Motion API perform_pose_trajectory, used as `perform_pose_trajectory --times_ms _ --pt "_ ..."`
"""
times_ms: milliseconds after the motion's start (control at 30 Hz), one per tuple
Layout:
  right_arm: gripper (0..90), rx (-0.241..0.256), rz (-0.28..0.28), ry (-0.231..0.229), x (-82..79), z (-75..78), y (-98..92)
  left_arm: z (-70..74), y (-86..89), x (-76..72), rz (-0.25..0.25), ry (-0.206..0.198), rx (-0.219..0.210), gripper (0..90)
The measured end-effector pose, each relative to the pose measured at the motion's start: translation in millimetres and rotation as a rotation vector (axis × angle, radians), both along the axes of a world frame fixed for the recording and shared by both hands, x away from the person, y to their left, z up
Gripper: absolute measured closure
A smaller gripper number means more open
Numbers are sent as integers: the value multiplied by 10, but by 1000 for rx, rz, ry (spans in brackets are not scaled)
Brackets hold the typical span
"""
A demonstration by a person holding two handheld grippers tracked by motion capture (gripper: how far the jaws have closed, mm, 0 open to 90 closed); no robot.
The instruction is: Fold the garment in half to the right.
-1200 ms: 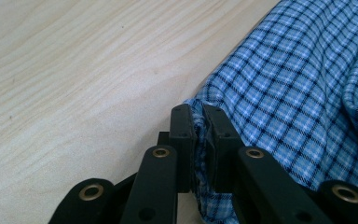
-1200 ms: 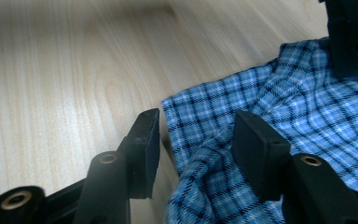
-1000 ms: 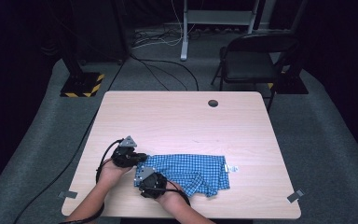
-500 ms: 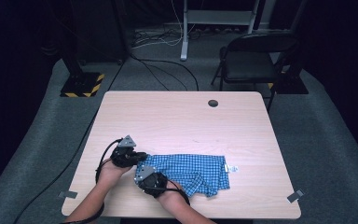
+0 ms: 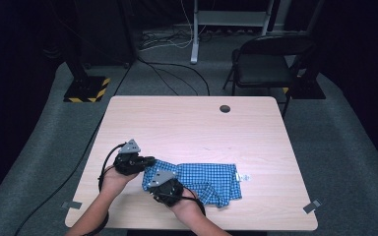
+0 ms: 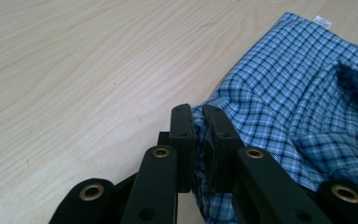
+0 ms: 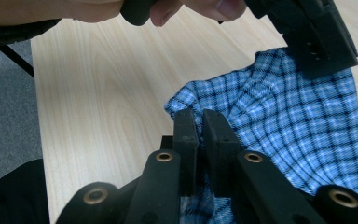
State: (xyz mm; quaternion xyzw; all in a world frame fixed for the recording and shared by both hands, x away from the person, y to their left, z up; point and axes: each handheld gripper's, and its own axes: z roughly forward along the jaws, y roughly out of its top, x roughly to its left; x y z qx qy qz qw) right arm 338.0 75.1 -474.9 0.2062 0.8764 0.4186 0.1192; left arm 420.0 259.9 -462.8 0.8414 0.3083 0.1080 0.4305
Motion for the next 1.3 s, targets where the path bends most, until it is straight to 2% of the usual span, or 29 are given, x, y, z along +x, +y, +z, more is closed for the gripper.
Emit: perform_pose_trajectory --times_ms 367,667,1067,1300 --pt "840 30 -6 -14 -29 216 -222 247 -133 -21 -36 -29 -24 832" --pt "839 45 -11 -34 -60 412 -436 501 -400 -23 -92 -73 -24 833" --pt "837 48 -47 -51 -83 535 -722 584 -660 36 -125 -79 -48 832" --pt "833 68 -76 -63 -119 601 -902 655 -812 70 -146 -84 -49 832"
